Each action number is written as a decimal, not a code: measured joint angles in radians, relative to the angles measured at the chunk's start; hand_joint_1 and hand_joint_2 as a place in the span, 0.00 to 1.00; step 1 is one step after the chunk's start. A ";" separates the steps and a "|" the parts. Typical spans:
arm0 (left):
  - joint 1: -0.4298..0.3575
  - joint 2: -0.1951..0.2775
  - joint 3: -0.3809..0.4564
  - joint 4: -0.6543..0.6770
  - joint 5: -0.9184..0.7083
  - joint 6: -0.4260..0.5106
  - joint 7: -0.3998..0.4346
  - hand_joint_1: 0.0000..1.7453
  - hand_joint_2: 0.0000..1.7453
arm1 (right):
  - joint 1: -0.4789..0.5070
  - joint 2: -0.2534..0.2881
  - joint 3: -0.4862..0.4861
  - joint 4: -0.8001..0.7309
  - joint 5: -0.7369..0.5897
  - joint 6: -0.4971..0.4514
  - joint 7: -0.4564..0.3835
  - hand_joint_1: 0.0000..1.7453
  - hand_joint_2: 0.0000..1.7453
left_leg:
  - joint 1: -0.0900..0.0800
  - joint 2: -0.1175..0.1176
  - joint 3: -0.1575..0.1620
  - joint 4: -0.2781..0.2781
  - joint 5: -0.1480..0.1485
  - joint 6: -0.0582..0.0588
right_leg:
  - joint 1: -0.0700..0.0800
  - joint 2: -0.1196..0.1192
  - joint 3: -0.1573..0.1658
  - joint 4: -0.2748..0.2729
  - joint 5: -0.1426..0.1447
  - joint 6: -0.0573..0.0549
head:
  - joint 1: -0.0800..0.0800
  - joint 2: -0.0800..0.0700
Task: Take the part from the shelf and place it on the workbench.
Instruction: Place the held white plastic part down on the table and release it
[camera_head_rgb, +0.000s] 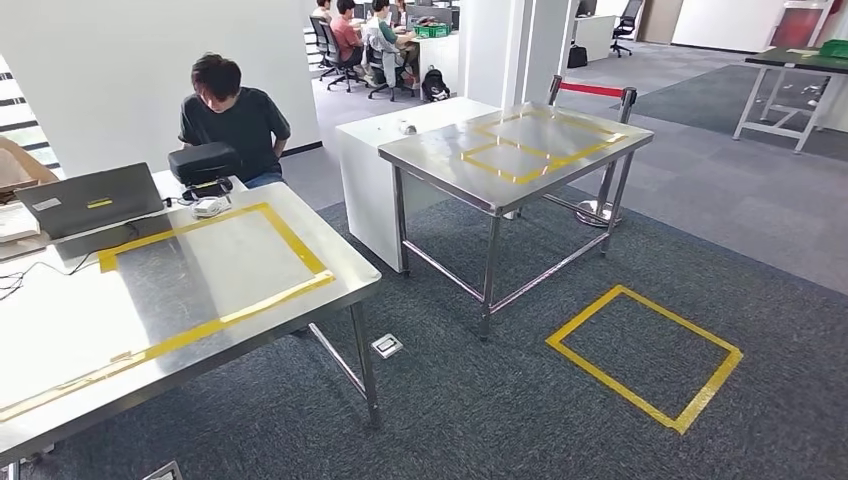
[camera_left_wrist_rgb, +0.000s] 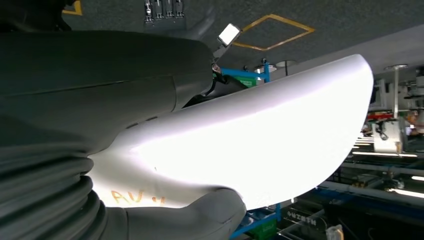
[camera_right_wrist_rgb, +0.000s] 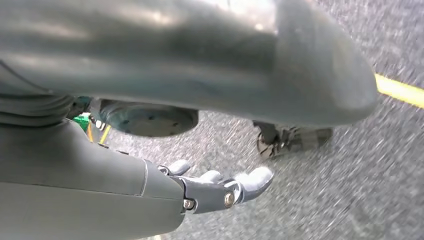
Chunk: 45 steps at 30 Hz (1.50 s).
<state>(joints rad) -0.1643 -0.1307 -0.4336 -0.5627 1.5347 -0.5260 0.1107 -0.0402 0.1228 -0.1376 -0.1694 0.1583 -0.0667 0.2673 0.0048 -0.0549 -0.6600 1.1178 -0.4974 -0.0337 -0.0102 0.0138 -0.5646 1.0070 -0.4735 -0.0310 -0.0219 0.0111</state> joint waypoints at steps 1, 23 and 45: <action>-0.001 0.001 0.000 0.003 0.002 -0.005 -0.002 1.00 1.00 | 0.003 0.000 0.000 0.000 0.002 0.004 0.000 0.00 0.00 | -0.001 0.026 -0.028 0.062 -0.033 -0.003 | 0.001 -0.015 0.000 0.000 0.000 -0.003 | -0.003 0.000; -0.003 0.006 0.005 0.021 0.007 -0.021 -0.029 1.00 1.00 | -0.002 0.002 -0.001 0.000 0.020 0.018 0.000 0.00 0.00 | 0.001 -0.043 0.052 -0.081 0.050 0.040 | -0.006 0.036 -0.030 0.085 -0.032 0.040 | 0.005 0.000; 0.050 -0.013 0.046 0.016 -0.076 -0.020 -0.064 1.00 1.00 | 0.000 -0.001 -0.005 0.000 0.010 0.014 0.003 0.00 0.00 | 0.000 0.076 0.056 -0.073 0.028 0.041 | 0.006 -0.097 -0.001 0.061 -0.067 0.043 | -0.006 0.000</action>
<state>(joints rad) -0.1146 -0.1441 -0.3874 -0.5465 1.4582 -0.5457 0.0469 -0.0398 0.1217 -0.1430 -0.1695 0.1679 -0.0525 0.2700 0.0047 0.0207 -0.6044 1.0446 -0.4697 0.0073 -0.0047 -0.0835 -0.5651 1.0681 -0.5400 0.0115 -0.0277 0.0111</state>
